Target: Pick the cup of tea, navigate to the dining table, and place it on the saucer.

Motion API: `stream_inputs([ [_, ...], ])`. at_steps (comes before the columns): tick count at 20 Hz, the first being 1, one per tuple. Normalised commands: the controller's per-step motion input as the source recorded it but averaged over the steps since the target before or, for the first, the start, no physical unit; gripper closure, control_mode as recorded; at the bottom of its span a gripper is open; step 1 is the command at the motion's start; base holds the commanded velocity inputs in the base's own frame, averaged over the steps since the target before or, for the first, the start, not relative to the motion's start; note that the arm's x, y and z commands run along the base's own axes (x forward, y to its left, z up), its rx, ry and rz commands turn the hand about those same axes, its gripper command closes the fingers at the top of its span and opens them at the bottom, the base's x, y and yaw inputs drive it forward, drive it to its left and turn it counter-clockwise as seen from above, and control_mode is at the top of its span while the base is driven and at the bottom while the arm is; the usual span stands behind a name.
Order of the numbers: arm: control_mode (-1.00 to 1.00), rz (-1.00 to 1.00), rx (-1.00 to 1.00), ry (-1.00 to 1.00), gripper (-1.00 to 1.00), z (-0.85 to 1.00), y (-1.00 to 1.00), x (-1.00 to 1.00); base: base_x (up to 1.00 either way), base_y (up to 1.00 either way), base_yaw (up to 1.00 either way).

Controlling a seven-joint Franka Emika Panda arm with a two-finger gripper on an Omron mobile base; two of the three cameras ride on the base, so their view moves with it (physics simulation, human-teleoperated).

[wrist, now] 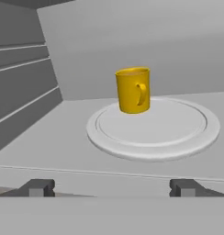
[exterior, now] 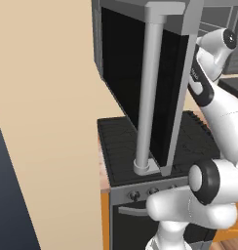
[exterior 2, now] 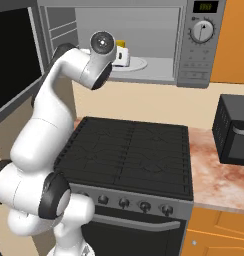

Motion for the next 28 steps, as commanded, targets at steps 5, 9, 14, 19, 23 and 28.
stream_inputs([
  [5,-1.0,0.05,0.0,-0.02,-1.0,0.11,-0.23,0.49,0.0,0.0,0.0],
  [9,-1.0,0.03,-0.03,0.0,-1.0,0.04,0.01,0.58,0.0,0.0,0.0],
  [14,-1.0,0.03,-0.01,0.0,-1.0,0.04,-0.02,0.52,0.0,0.0,0.0],
  [19,-1.0,0.05,-0.01,0.0,-1.0,0.0,0.0,0.56,0.0,0.0,0.0],
  [23,-1.0,0.05,-0.04,0.01,-1.0,0.0,0.0,0.45,0.0,0.0,0.0],
  [28,-1.0,0.05,-0.05,0.03,-1.0,0.0,0.0,0.59,0.0,0.0,0.0],
])
